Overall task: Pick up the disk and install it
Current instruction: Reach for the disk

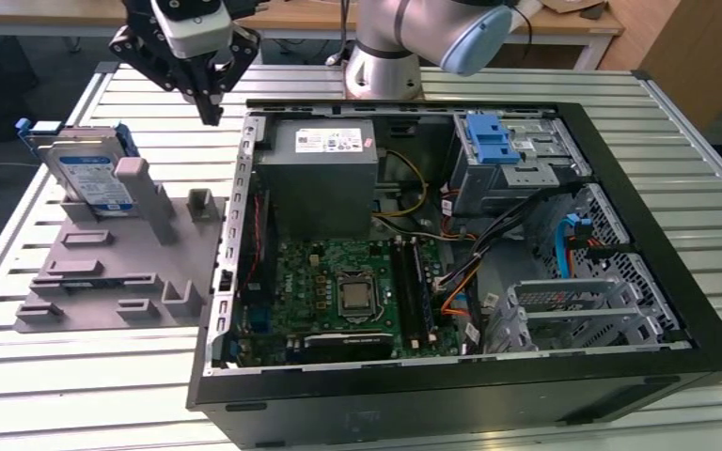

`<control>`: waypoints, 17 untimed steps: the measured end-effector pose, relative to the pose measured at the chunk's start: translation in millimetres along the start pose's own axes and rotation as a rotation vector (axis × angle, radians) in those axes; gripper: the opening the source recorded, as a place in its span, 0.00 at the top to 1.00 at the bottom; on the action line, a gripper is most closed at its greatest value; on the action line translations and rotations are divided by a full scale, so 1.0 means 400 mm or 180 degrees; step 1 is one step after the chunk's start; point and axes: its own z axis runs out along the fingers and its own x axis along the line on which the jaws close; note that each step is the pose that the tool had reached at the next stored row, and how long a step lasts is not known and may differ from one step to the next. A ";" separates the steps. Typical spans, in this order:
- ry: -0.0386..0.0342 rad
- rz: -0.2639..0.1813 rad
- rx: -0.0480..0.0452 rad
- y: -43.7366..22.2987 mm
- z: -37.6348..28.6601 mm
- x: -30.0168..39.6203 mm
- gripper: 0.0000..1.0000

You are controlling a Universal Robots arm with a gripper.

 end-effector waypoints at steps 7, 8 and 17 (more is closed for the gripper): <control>0.0000 0.0000 0.0000 0.004 0.002 0.012 0.89; 0.0000 0.0000 0.0000 0.004 0.002 0.013 0.89; 0.0000 0.0000 0.0000 0.008 0.005 0.026 0.89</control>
